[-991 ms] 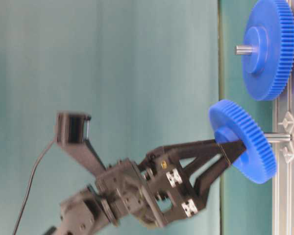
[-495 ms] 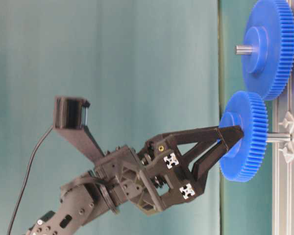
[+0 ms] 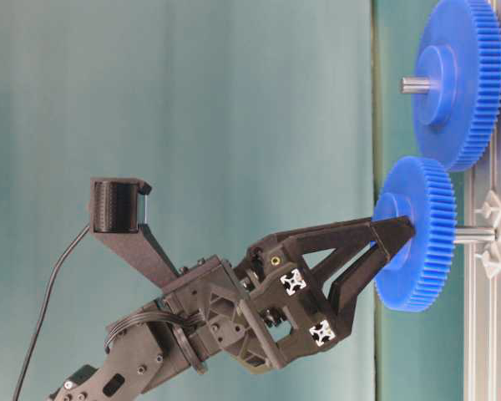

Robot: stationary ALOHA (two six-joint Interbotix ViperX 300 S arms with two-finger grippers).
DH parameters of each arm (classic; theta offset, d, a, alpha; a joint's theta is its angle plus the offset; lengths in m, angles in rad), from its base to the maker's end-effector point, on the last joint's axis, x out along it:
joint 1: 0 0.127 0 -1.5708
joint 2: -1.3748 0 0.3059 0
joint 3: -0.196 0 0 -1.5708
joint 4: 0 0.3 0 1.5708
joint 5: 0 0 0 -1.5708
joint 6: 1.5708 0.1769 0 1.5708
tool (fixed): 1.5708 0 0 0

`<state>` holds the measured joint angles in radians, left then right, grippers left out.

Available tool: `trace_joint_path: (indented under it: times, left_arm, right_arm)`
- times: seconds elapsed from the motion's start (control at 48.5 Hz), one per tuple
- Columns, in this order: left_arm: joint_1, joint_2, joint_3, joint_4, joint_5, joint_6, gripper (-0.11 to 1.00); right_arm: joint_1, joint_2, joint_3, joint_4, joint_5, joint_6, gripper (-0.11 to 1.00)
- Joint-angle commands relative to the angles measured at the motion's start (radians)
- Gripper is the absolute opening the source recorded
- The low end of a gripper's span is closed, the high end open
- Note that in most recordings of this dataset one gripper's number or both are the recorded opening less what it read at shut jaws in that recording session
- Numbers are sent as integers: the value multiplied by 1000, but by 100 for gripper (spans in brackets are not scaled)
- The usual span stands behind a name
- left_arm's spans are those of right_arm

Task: Find the location of the shaft and insert the small gear.
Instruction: 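Align the gear's bore with the shaft tip, meshing with the large gear, then push the gear onto the shaft with the left gripper, adjusting position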

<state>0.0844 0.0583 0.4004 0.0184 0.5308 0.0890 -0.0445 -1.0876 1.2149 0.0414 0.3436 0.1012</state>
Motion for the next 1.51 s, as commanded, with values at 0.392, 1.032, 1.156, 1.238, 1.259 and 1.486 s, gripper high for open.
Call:
trace_joint_path:
  times: [0.392, 1.032, 1.156, 1.238, 1.259, 1.486]
  left_arm:
    - [-6, -46, -20, 3, 37, -2, 65]
    - [-8, -14, -115, 3, 25, 6, 72]
    - [-8, 5, -112, 3, 31, 5, 72]
    - [-8, 9, -104, 3, 31, 3, 72]
    - [-8, 11, -101, 3, 31, 3, 72]
    - [-8, 31, -91, 3, 23, 0, 72]
  right_arm:
    - [-3, 6, -11, -2, -8, 9, 2]
    - [-3, 6, -9, -2, -9, 9, 2]
    - [-3, 6, -9, -2, -11, 9, 2]
    - [-3, 5, -9, -2, -9, 9, 2]
    - [-3, 5, -9, -2, -9, 9, 2]
    - [-3, 5, -11, -2, -11, 9, 2]
